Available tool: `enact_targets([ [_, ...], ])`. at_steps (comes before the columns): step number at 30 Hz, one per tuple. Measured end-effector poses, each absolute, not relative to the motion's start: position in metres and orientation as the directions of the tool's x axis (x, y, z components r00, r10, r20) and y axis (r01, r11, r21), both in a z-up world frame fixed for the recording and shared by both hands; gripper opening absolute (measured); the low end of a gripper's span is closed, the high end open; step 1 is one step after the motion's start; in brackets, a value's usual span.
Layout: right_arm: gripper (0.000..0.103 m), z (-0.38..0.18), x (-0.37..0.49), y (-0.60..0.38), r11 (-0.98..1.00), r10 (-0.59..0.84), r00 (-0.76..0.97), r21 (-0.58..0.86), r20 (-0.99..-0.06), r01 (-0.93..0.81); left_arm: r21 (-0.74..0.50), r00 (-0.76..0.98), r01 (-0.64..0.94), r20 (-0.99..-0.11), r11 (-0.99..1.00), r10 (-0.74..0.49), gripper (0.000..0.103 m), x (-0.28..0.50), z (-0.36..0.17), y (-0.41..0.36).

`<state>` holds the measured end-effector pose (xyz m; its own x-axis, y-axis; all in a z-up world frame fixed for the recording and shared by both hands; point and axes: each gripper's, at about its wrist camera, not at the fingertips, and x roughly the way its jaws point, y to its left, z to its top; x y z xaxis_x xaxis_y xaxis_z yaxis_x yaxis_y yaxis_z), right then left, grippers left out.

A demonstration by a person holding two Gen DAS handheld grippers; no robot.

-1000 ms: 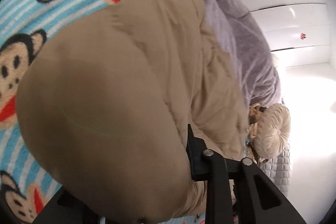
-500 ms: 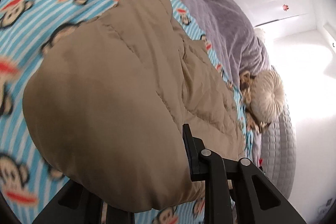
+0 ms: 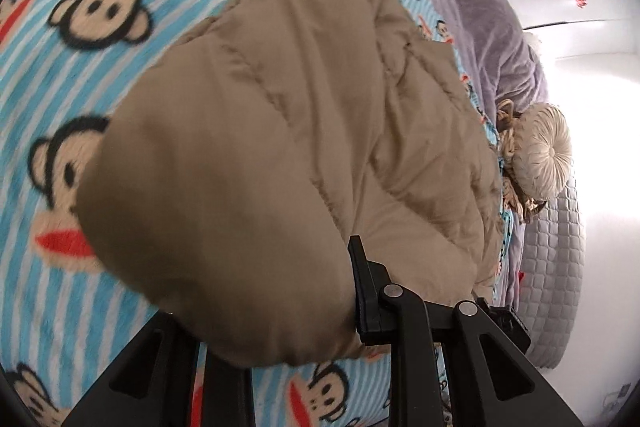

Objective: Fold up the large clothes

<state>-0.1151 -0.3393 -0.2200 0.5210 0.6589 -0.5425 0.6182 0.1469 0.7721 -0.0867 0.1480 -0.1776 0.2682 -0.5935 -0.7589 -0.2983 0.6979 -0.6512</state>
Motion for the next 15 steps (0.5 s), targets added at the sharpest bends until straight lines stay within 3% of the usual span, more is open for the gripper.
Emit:
enact_targets([
  [2,0.036,-0.219,-0.111,-0.342,0.148,0.657,0.516,0.765,-0.550,0.627,-0.626,0.262,-0.311,-0.779,0.715,-0.569,0.036,-0.090,-0.176,0.150],
  [10,0.051,-0.199,-0.103,-0.346,0.219,0.652,0.440,0.709,-0.618,0.671,-0.502,0.228,-0.273,-0.862,0.820,-0.452,0.037,-0.103,-0.146,0.155],
  [12,0.056,-0.200,-0.139,-0.342,0.266,0.650,0.407,0.694,-0.642,0.669,-0.473,0.232,-0.257,-0.877,0.843,-0.421,0.037,-0.108,-0.137,0.160],
  [15,0.056,-0.192,-0.144,-0.344,0.324,0.635,0.370,0.669,-0.678,0.669,-0.443,0.243,-0.260,-0.890,0.858,-0.386,0.037,-0.116,-0.126,0.170],
])
